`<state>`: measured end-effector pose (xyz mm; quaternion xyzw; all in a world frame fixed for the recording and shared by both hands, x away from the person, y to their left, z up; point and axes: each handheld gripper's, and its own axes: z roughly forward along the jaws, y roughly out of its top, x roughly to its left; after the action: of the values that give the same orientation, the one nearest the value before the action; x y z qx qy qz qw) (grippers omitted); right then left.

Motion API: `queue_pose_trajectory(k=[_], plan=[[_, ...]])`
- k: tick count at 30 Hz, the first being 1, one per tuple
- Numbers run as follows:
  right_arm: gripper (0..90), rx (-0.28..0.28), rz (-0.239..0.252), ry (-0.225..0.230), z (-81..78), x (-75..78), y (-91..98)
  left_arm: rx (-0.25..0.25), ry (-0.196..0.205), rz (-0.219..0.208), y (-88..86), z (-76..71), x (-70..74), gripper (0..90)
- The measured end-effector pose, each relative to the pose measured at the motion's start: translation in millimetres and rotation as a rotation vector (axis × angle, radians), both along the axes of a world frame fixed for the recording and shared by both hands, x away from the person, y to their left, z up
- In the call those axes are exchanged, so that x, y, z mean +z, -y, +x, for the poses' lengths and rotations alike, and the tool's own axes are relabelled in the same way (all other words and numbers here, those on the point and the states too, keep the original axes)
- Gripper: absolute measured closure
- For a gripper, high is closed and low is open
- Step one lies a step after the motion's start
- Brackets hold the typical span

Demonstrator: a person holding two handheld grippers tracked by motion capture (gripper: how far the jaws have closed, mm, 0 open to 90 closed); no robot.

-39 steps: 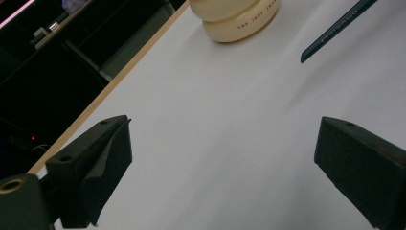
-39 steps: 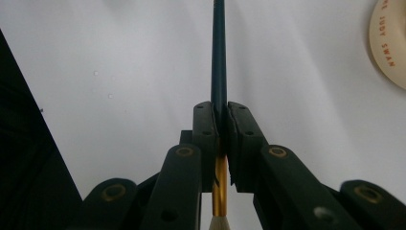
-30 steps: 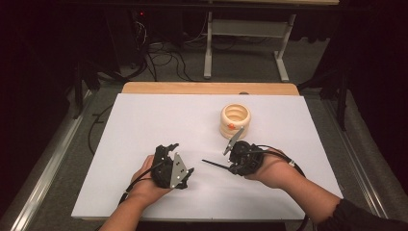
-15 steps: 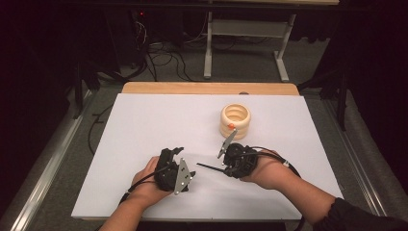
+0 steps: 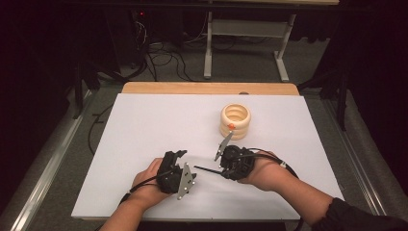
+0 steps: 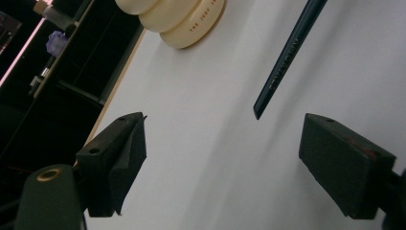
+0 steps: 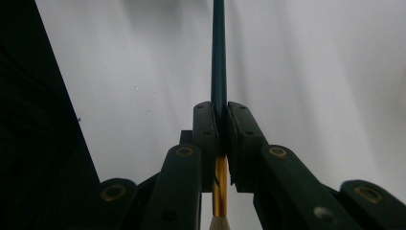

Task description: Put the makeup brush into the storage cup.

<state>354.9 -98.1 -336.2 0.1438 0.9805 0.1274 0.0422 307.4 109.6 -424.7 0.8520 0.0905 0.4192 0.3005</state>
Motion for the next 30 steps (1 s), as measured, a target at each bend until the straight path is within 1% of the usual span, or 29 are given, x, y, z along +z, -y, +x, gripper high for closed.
queue_pose_trajectory(k=[1, 2, 4, 5, 9, 11, 12, 14, 15, 16, 18, 19, 20, 21, 22, 23, 26, 27, 28, 29, 30], plan=[[85.6, 0.001, -0.003, 0.0, -0.1, -0.1, -0.4, -0.001, 0.0, 0.001, 0.0, -0.2, 0.1, 19.6], [85.5, 0.007, 0.004, 0.0, 0.2, -0.9, -0.5, -0.002, 0.0, 0.006, -0.2, -0.4, 0.5, 20.1], [85.6, 0.008, -0.002, -0.002, -0.1, -1.1, -1.4, -0.003, 0.007, 0.003, 0.3, -0.7, -0.2, 22.3], [85.6, 0.01, -0.002, -0.002, -0.1, -1.4, -1.9, -0.004, 0.006, 0.01, 0.3, -0.9, 0.0, 22.6], [85.6, 0.013, -0.005, -0.001, -0.4, -2.2, -3.8, -0.016, 0.008, 0.013, 0.3, -2.0, 0.5, 26.0], [85.6, 0.016, -0.005, -0.001, -0.8, -2.2, -5.0, -0.026, 0.014, 0.024, 0.0, -3.1, 1.2, 29.2], [85.6, 0.017, -0.005, -0.001, -0.9, -2.2, -5.3, -0.031, 0.015, 0.017, 0.4, -3.6, 0.8, 30.2], [85.6, 0.019, -0.005, -0.001, -1.2, -2.0, -6.3, -0.045, 0.018, 0.032, 0.8, -4.4, 0.5, 34.7], [85.6, 0.019, -0.006, 0.0, -1.3, -1.9, -6.6, -0.049, 0.016, 0.028, 1.4, -4.8, -0.5, 36.2], [85.6, 0.019, -0.006, 0.0, -1.3, -1.7, -7.0, -0.056, 0.018, 0.048, 1.5, -5.3, -0.3, 37.7], [85.6, 0.018, -0.007, -0.001, -1.6, -1.6, -7.9, -0.062, 0.019, 0.053, 2.4, -5.9, -1.2, 40.8], [85.6, 0.02, -0.003, 0.0, -1.6, -1.9, -8.3, -0.069, 0.021, 0.065, 2.5, -6.4, -1.2, 42.4], [85.6, 0.018, -0.004, -0.003, -2.0, -1.8, -8.9, -0.072, 0.022, 0.06, 3.0, -6.7, -1.8, 44.0], [85.6, 0.021, -0.006, -0.003, -2.1, -1.7, -9.4, -0.075, 0.023, 0.074, 2.8, -7.0, -1.3, 45.3], [85.5, 0.022, -0.003, -0.005, -2.3, -2.0, -9.7, -0.078, 0.026, 0.073, 3.0, -7.1, -2.0, 46.8], [85.6, 0.025, -0.004, -0.006, -2.6, -2.3, -10.4, -0.078, 0.028, 0.1, 2.1, -7.3, -0.6, 48.9], [85.5, 0.03, -0.013, -0.009, -2.9, -2.5, -11.2, -0.081, 0.032, 0.111, 2.2, -7.8, -1.2, 52.3], [85.6, 0.03, -0.008, -0.008, -3.0, -3.1, -11.5, -0.08, 0.035, 0.114, 2.3, -7.9, -1.1, 53.6], [85.6, 0.03, -0.001, -0.008, -2.9, -3.7, -11.6, -0.081, 0.041, 0.126, 2.3, -8.2, -0.8, 54.1], [85.6, 0.029, -0.008, -0.009, -3.1, -2.9, -12.1, -0.084, 0.039, 0.131, 2.4, -8.5, -0.9, 54.8], [85.5, 0.029, -0.007, -0.009, -3.2, -2.9, -12.3, -0.089, 0.042, 0.157, 1.9, -8.9, 0.2, 55.1]])
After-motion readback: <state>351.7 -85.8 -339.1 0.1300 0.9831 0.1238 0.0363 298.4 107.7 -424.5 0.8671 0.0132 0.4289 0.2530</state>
